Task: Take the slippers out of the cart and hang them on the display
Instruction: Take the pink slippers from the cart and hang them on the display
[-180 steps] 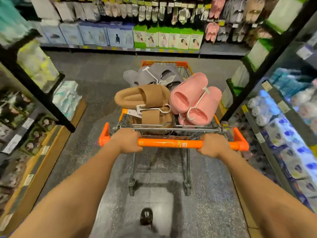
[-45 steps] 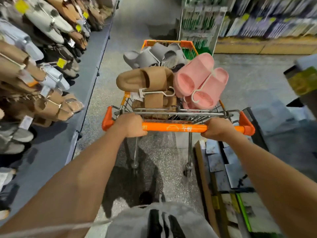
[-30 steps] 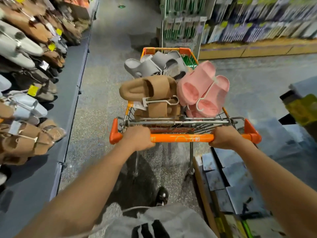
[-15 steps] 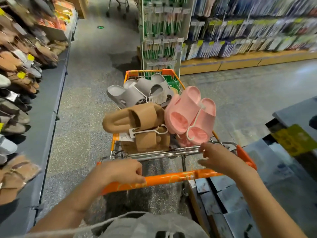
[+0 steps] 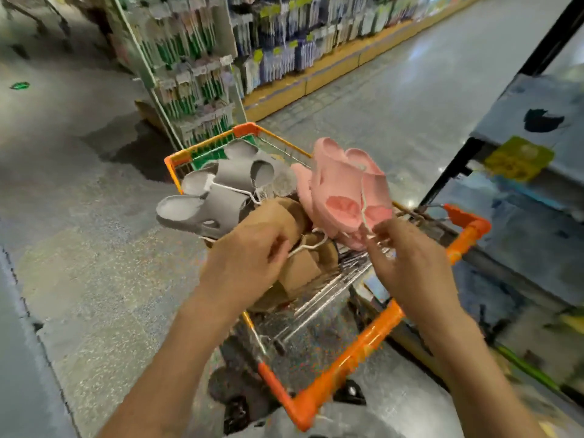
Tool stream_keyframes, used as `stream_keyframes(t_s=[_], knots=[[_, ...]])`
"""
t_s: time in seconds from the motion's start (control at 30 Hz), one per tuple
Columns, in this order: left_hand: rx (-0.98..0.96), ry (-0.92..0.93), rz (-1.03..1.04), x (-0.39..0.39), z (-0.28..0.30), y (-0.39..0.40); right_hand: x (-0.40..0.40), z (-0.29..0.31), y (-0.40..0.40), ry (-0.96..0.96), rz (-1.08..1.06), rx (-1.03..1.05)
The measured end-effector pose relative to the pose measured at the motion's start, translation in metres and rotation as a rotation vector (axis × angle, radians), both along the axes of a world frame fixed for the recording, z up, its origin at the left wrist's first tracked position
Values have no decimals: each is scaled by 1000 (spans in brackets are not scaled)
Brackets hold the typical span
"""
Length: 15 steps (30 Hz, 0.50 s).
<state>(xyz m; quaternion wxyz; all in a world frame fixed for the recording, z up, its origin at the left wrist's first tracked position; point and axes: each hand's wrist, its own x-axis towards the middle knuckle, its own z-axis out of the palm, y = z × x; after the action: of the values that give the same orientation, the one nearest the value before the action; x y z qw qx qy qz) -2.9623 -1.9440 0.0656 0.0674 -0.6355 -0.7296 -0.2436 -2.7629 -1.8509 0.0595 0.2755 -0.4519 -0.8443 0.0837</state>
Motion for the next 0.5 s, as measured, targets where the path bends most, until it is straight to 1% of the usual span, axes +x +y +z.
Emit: stream_keyframes(t_s=[0.1, 0.2, 0.3, 0.37, 0.5], knots=[[61, -15, -105, -20, 6, -13, -20, 2, -46, 59, -138, 11], [140, -35, -189, -32, 15, -26, -33, 7, -84, 99, -209, 32], [123, -78, -275, -44, 16, -42, -43, 11, -111, 137, -279, 87], [107, -88, -282, -55, 12, -52, -52, 13, -120, 173, -311, 108], [75, -122, -205, -76, 4, -68, -67, 12, -127, 231, -331, 122]])
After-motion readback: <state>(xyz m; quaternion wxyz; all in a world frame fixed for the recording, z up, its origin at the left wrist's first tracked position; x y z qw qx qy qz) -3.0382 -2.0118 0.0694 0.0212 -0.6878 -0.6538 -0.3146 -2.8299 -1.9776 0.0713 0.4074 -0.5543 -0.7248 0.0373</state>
